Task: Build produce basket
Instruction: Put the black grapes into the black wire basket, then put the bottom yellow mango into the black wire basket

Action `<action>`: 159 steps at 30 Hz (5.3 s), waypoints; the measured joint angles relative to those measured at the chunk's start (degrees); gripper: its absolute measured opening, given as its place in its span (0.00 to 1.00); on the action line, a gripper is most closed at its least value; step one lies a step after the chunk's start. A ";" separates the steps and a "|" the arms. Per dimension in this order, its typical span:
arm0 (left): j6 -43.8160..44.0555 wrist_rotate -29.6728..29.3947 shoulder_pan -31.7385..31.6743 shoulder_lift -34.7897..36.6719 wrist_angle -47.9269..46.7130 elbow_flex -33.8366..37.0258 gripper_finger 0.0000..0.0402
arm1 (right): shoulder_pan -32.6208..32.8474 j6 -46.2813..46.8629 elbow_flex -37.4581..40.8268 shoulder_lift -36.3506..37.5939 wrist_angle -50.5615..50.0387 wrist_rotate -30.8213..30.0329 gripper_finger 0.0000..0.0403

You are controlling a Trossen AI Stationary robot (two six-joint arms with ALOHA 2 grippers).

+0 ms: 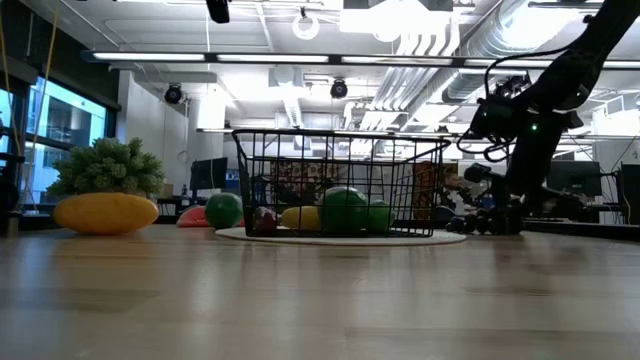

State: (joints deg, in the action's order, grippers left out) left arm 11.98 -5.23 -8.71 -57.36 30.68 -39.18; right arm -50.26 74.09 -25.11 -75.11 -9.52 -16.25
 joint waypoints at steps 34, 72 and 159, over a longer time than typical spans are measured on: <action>6.89 3.52 0.02 0.04 0.00 -0.02 0.53 | 31.65 -55.57 -30.07 23.08 2.95 32.94 0.06; 11.06 2.86 0.02 0.09 5.47 -0.02 0.53 | 36.75 -57.24 -34.21 10.73 6.52 22.71 0.06; 7.97 3.11 0.00 0.04 1.24 -0.02 0.53 | 43.53 -57.94 -11.53 18.60 30.62 17.82 0.61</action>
State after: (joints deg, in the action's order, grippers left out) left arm 19.94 -2.12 -8.71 -57.32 31.92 -39.20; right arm -6.73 16.15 -36.64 -56.51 21.10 1.58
